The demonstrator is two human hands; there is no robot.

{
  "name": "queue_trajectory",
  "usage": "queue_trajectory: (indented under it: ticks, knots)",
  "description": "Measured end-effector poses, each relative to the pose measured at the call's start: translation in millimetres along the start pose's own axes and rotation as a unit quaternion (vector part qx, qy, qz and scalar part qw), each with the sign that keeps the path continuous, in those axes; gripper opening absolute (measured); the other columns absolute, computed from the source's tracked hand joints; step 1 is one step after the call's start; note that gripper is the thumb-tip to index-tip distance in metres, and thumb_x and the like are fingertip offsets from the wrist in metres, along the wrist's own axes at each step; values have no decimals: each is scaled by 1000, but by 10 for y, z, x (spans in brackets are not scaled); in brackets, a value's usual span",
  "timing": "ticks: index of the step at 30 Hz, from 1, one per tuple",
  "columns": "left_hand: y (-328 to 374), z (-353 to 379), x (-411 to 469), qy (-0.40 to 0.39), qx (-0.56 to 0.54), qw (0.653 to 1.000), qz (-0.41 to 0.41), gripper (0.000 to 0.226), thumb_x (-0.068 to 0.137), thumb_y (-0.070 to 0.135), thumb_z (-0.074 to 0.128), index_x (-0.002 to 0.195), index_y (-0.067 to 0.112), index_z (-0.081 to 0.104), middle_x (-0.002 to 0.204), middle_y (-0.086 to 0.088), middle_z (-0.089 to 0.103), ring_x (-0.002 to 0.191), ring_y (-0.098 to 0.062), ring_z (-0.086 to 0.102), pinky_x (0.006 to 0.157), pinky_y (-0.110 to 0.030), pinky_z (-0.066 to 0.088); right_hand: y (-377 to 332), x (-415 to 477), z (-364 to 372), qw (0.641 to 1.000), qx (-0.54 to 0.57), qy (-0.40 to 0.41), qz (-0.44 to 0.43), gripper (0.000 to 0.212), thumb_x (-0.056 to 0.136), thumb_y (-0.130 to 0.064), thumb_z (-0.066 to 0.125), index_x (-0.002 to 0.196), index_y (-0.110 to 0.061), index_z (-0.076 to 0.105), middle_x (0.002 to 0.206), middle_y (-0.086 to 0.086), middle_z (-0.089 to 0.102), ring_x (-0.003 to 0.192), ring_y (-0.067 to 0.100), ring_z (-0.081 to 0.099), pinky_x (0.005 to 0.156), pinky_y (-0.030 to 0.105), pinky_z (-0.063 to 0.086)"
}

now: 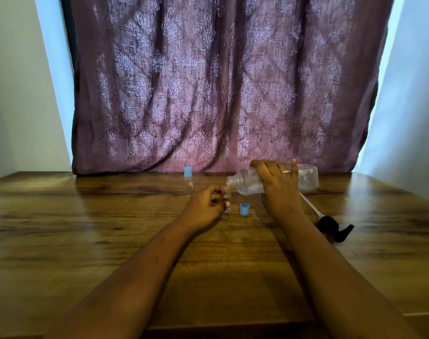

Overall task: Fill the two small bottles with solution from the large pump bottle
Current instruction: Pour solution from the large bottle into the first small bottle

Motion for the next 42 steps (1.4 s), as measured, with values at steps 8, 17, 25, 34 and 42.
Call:
queue_trajectory:
  ticks: [8, 17, 25, 34, 42]
  knots:
    - [22, 11, -13, -5, -16, 1000, -2, 23, 93, 18, 62, 114, 22, 54, 114, 3, 66, 89, -4, 64, 62, -16, 51, -12, -7, -28, 1000, -3, 10, 0, 60, 66, -3, 33, 119, -26, 51, 120, -1, 58, 117, 27, 50, 113, 55, 9]
    - [15, 18, -8, 0, -20, 1000, -5, 20, 92, 17, 63, 110, 21, 55, 107, 4, 67, 92, -11, 67, 69, -27, 57, -16, 4, -39, 1000, -18, 22, -11, 63, 64, 7, 47, 118, -25, 51, 118, 0, 60, 115, 28, 52, 112, 54, 11]
    - [35, 25, -23, -3, -27, 1000, -1, 20, 92, 15, 63, 109, 21, 53, 99, 11, 65, 85, -7, 67, 65, -23, 58, -15, 10, -25, 999, -31, 19, -15, 69, 60, 12, 57, 118, -25, 51, 118, 0, 60, 115, 28, 52, 112, 55, 12]
    - [46, 23, -32, -9, -40, 999, -11, 25, 93, 14, 62, 116, 15, 53, 97, 13, 63, 83, -6, 66, 63, -21, 57, -24, 15, -27, 999, -36, 26, -20, 67, 62, 10, 53, 119, -25, 49, 118, 0, 59, 115, 28, 52, 112, 55, 12]
    - [0, 22, 4, -3, -48, 999, -15, 21, 90, 12, 65, 108, 19, 55, 105, 4, 66, 88, -12, 68, 70, -31, 61, -32, 16, -53, 997, -43, 49, -30, 60, 64, 2, 44, 116, -25, 52, 115, -1, 61, 113, 27, 54, 111, 56, 19]
Point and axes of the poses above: each hand's wrist, its own x-axis towards the middle knuckle, its own z-axis out of the palm, y = z × x, the point moved 8 cm from there along x, towards the middle knuckle
